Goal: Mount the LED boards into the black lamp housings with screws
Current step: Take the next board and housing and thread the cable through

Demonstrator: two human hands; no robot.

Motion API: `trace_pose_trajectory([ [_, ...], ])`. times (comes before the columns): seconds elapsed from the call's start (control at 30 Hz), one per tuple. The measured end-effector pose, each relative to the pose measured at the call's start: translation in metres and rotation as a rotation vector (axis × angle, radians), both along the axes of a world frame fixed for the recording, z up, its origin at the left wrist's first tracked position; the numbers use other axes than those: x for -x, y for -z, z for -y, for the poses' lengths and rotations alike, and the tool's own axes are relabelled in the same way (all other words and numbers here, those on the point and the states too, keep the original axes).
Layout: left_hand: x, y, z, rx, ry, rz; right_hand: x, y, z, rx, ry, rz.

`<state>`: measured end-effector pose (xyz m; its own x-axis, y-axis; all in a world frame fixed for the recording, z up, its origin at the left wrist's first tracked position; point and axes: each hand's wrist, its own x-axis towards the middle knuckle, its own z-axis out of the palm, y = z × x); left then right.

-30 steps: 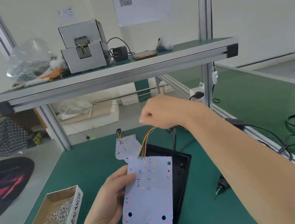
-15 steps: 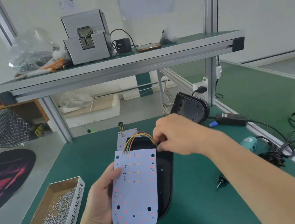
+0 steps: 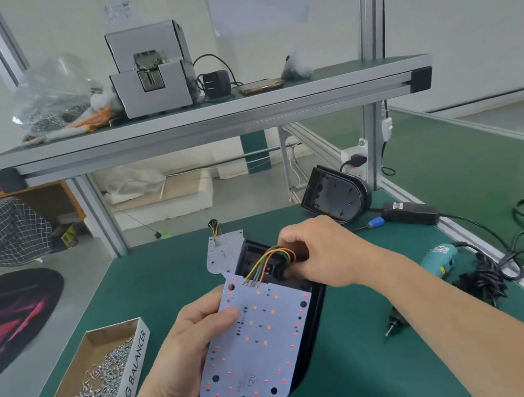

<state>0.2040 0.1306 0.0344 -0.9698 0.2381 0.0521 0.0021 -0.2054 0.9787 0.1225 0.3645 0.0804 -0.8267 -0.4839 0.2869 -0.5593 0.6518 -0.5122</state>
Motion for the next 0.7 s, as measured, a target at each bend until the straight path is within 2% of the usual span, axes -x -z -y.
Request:
trace_pose_trajectory([
  [0.17,-0.001,0.0,-0.01,0.021,0.004,-0.026,0.0,0.006,0.006,-0.036,0.08,-0.06],
  [0.33,0.001,0.005,-0.013,0.029,0.005,-0.051,0.0,0.008,0.01,-0.012,0.009,0.065],
  [0.43,0.006,0.006,-0.01,0.039,0.006,-0.056,0.001,0.009,0.005,0.056,-0.111,0.206],
  [0.53,0.008,0.001,-0.004,-0.001,0.061,-0.006,0.0,0.006,-0.004,0.1,-0.135,0.428],
  [0.7,0.008,-0.001,-0.004,-0.008,0.114,0.051,0.001,0.012,-0.009,0.148,-0.224,0.648],
])
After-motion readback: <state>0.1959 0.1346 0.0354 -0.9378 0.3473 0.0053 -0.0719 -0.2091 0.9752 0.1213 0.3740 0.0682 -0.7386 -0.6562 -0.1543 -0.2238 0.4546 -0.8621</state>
